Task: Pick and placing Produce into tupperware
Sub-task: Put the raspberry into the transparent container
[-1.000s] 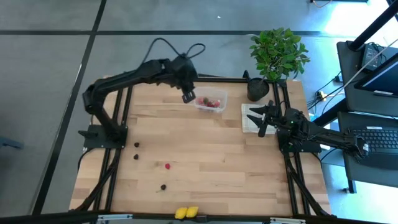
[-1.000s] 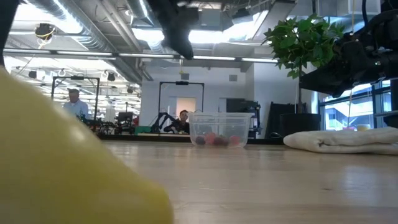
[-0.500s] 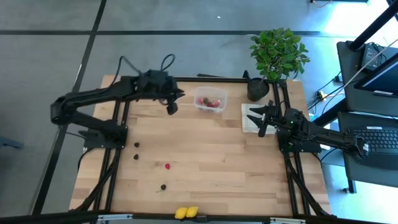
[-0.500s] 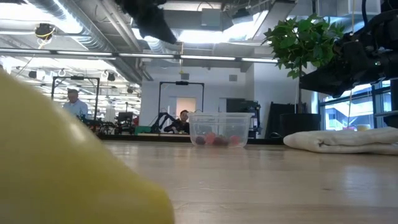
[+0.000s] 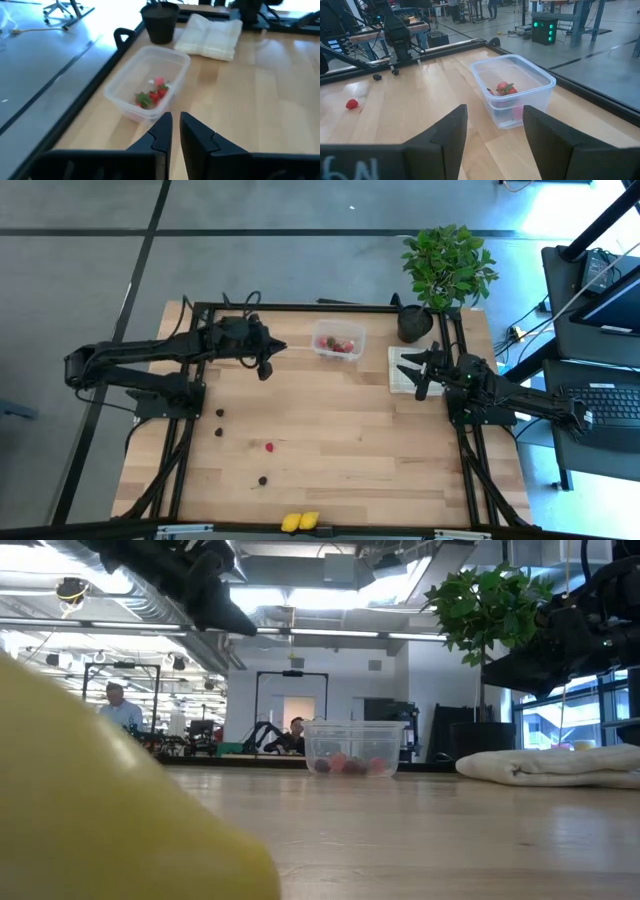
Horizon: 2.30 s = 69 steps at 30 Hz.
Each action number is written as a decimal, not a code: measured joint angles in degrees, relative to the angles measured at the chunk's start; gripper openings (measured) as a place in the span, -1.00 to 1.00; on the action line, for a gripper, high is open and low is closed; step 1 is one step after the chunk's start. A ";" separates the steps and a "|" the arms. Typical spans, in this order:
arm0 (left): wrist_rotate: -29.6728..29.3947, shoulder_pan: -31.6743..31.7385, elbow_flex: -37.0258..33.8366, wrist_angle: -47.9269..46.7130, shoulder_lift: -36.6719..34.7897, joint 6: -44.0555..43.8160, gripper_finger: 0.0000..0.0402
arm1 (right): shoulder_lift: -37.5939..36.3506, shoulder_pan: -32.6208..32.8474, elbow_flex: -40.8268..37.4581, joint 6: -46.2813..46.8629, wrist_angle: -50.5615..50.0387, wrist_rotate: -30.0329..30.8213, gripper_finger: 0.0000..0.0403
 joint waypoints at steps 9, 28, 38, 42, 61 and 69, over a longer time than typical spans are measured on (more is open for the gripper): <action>0.02 -4.18 -0.84 0.45 -0.01 0.01 -0.93 | 0.00 0.01 0.00 -0.06 -0.01 0.00 -0.03; 0.00 -10.21 -0.84 -4.93 0.01 -0.43 -0.67 | 0.00 0.01 0.00 -0.02 -0.01 -0.02 -0.03; 0.02 -13.13 -0.84 -11.29 0.52 -0.51 -0.16 | 0.00 0.00 0.00 0.01 -0.01 -0.02 -0.03; 0.02 -14.61 -0.82 -12.61 1.39 1.00 0.04 | 0.00 0.00 0.00 -0.05 -0.01 -0.02 -0.03; 0.48 -18.54 -0.82 -13.01 2.24 -3.38 0.21 | 0.00 0.00 0.00 -0.04 -0.03 -0.02 -0.03; 1.33 -23.68 -0.78 -13.01 9.62 -1.28 0.21 | -0.01 0.00 0.00 -1.18 -0.11 -0.02 -0.03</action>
